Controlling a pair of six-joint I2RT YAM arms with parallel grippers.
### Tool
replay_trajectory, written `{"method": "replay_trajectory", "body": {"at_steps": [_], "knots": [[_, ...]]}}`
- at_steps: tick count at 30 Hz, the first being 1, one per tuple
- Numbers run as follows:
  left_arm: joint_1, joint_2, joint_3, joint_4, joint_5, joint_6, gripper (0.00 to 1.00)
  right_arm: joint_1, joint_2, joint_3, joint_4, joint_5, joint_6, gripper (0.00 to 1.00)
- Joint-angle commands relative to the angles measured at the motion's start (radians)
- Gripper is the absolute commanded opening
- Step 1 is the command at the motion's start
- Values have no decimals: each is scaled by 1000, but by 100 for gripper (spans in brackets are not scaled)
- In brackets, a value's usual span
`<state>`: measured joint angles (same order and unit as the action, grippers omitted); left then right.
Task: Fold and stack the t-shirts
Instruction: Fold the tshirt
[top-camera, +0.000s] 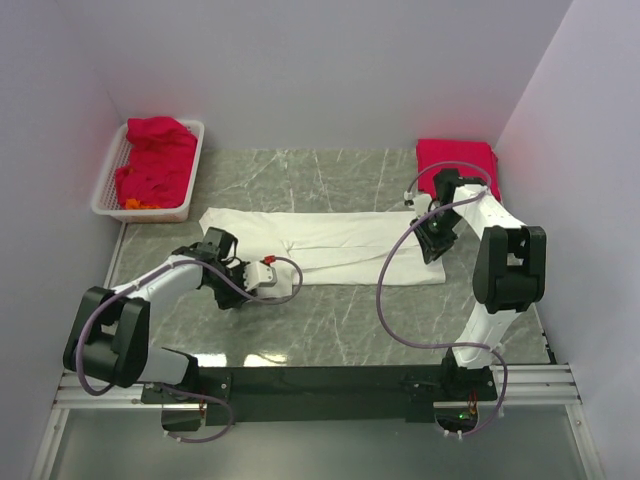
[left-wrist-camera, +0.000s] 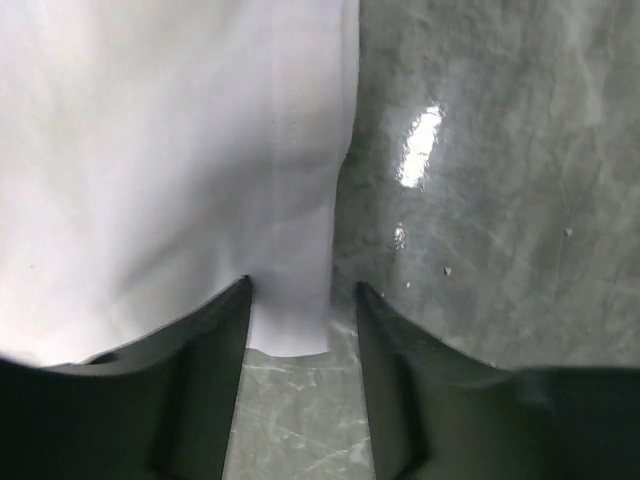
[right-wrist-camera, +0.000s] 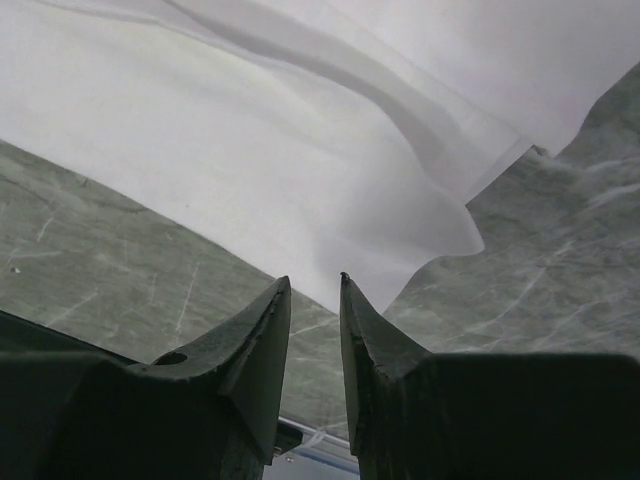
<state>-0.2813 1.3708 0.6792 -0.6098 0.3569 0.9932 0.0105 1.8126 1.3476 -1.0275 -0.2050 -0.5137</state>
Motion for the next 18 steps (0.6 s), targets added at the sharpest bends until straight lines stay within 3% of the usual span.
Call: {"method": "replay_trajectory", "body": {"at_steps": [1,2,3,5,9,13,18], "knots": [[-35,43,-18,82,-70,-21,46,-6,-32,4,-5,-19,7,34],[-38,50,-17,75,-78,-21,39,-6,-29,11,-6,-19,9,34],[-39,56,-9,62,-76,-19,18,-6,-27,16,-6,-20,9,34],[-35,79,46,26,-56,-44,1,-6,-16,30,-9,-24,7,34],[-6,103,209,-115,22,-59,1,-4,-7,42,-9,-25,4,33],[33,169,420,-188,65,-53,1,-4,8,53,-6,-24,-2,32],[86,287,581,-232,94,-27,1,-6,21,77,-5,-20,-2,33]]}}
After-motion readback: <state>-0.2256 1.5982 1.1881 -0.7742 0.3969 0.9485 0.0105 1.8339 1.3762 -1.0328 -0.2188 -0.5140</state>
